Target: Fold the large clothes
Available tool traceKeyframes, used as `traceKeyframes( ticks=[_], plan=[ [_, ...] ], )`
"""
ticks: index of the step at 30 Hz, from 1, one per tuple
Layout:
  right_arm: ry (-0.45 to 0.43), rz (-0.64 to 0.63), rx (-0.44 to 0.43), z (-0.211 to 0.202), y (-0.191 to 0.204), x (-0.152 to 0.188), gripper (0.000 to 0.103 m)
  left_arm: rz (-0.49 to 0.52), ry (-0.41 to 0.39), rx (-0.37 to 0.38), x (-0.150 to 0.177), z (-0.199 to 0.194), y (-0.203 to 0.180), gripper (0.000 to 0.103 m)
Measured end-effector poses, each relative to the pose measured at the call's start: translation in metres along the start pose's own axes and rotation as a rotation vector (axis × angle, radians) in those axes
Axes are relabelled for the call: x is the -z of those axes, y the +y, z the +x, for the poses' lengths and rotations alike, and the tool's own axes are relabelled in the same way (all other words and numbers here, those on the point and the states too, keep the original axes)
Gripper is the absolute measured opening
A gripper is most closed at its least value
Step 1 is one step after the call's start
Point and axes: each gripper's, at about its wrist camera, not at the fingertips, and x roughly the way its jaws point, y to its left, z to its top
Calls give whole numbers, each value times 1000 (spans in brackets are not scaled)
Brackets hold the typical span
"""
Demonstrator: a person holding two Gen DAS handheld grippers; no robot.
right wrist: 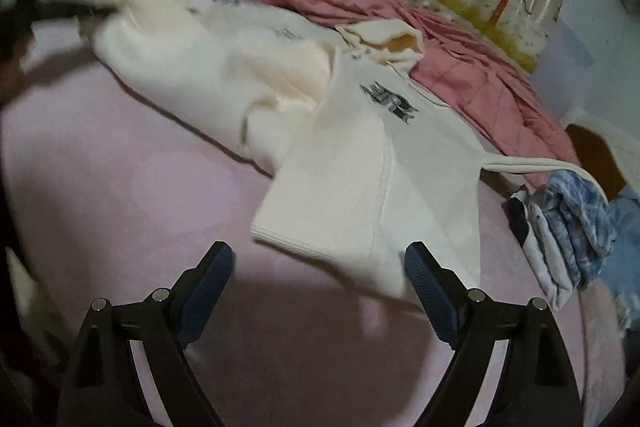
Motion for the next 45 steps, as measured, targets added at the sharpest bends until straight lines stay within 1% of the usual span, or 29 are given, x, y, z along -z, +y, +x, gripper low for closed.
traceKeyframes(
  ticks=[1, 2, 3, 4, 5, 8, 11, 14, 17, 20, 22, 23, 24, 25, 26, 27, 28, 29, 30, 31, 33, 36, 38, 40, 41, 42, 43, 44, 45],
  plan=[
    [-7, 7, 18, 5, -2, -3, 89, 0, -15, -1, -6, -3, 0, 18],
    [-23, 21, 44, 7, -5, -7, 85, 1, -28, -8, -12, -4, 1, 18],
    [-24, 42, 60, 8, -10, -11, 73, 1, -36, -20, -19, -4, 3, 18],
    [-11, 79, 61, 10, -17, -14, 24, -7, -47, -33, -26, -6, 7, 18],
    [-11, 140, 47, 6, -29, -17, 17, -18, -55, -35, -32, -8, 11, 17],
    [-63, 283, 24, -25, -59, -20, 15, -52, -79, -43, -44, -29, 25, 17],
    [-125, 413, -10, -67, -90, -15, 12, -20, -98, -68, -46, -47, 30, 17],
    [-141, 511, -72, -90, -127, -7, 12, -22, -56, -63, -43, -38, 36, 17],
    [-128, 653, -156, -75, -163, 0, 12, -42, -8, -69, -32, -12, 36, 18],
    [-88, 657, -173, -36, -167, -10, 12, -19, 12, -140, -22, 11, 30, 18],
    [-62, 639, -174, -8, -164, -22, 12, 10, 39, -162, -18, 28, 28, 23],
    [-51, 624, -170, 2, -164, -27, 13, 16, 56, -169, -17, 35, 28, 35],
    [-32, 608, -157, 16, -163, -31, 13, 9, 63, -184, -16, 41, 29, 59],
    [-4, 594, -134, 32, -163, -36, 16, -5, 67, -204, -15, 44, 33, 73],
    [12, 588, -116, 40, -163, -37, 23, -39, 67, -219, -15, 45, 40, 93],
    [25, 588, -85, 49, -164, -37, 29, -80, 55, -215, -15, 42, 48, 94],
    [31, 602, -32, 52, -166, -36, 49, -120, 46, -201, -13, 38, 57, 94],
    [28, 619, 6, 51, -169, -33, 76, -151, 44, -186, -12, 35, 65, 97],
    [7, 648, 45, 47, -174, -28, 86, -174, 47, -168, -11, 34, 73, 100],
    [-24, 674, 53, 41, -176, -22, 90, -189, 54, -142, -8, 33, 78, 101],
    [-46, 732, 4, 32, -184, -7, 90, -216, 78, -67, -3, 34, 85, 101],
    [-13, 812, -88, 27, -188, 19, 90, -272, 127, 31, 6, 39, 92, 101],
    [42, 851, -92, 30, -184, 37, 90, -313, 157, 54, 13, 41, 94, 101],
    [85, 867, -135, 35, -178, 52, 90, -345, 185, 103, 20, 43, 94, 100],
    [92, 870, -171, 38, -173, 58, 90, -346, 217, 115, 22, 46, 92, 84],
    [94, 861, -171, 39, -168, 61, 88, -335, 246, 124, 24, 50, 88, 46],
    [104, 824, -118, 39, -163, 60, 63, -316, 257, 146, 24, 52, 83, 32],
    [110, 796, -73, 37, -159, 57, 22, -290, 232, 138, 23, 48, 77, 17],
    [91, 794, -74, 33, -159, 55, 19, -271, 166, 108, 20, 37, 72, 15]
  ],
)
